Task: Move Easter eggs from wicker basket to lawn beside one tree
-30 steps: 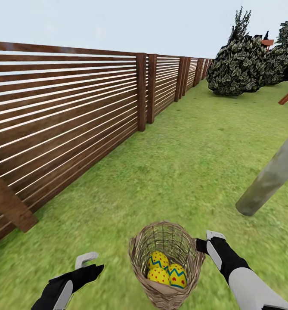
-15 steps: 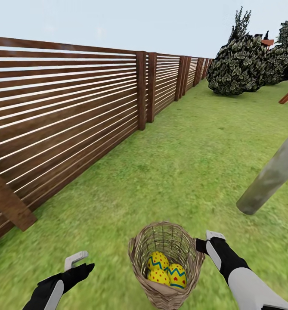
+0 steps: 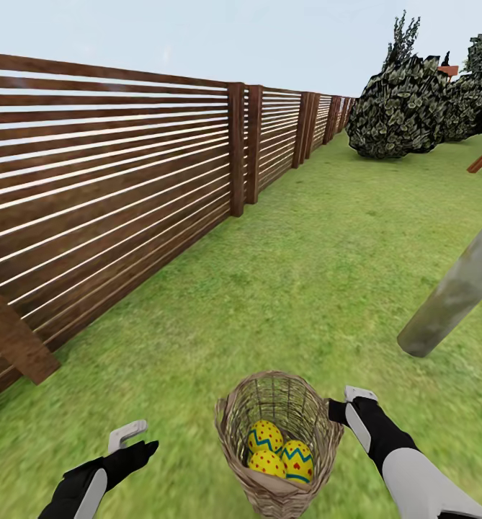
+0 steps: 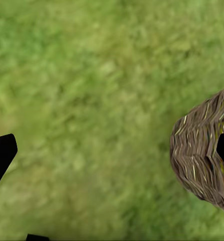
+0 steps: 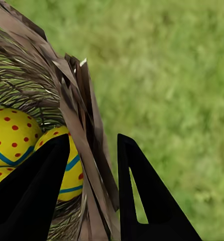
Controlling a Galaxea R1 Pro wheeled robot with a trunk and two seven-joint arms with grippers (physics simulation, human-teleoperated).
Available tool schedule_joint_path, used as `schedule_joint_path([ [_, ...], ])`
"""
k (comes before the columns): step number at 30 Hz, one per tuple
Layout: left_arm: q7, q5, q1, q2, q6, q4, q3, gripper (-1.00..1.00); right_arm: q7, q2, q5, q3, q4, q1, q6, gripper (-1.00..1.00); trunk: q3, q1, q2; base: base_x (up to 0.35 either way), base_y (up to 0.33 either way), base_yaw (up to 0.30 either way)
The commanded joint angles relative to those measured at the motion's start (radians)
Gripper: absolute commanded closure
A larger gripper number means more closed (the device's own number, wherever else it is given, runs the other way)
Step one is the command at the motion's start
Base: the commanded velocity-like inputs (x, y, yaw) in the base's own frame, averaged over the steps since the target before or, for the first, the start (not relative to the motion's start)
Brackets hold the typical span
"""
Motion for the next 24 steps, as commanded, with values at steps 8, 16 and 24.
schedule_joint_path([
  [8,0.000,0.005,0.000,0.000,0.006,-0.001,0.001,-1.00,-0.006,0.002,-0.016,0.000,-0.001,0.000,0.003,1.00,-0.026,0.031,-0.057,0.000,0.000,0.000],
  [16,0.000,0.008,0.000,0.001,0.006,-0.003,0.000,-1.00,-0.006,0.002,-0.016,0.000,-0.001,0.000,0.003,1.00,-0.032,0.038,-0.071,0.000,0.000,0.000],
  [24,0.000,0.008,0.000,0.001,0.006,-0.003,0.000,-1.00,-0.005,0.001,-0.017,0.000,-0.002,0.000,0.002,1.00,-0.035,0.042,-0.078,0.000,0.000,0.000],
])
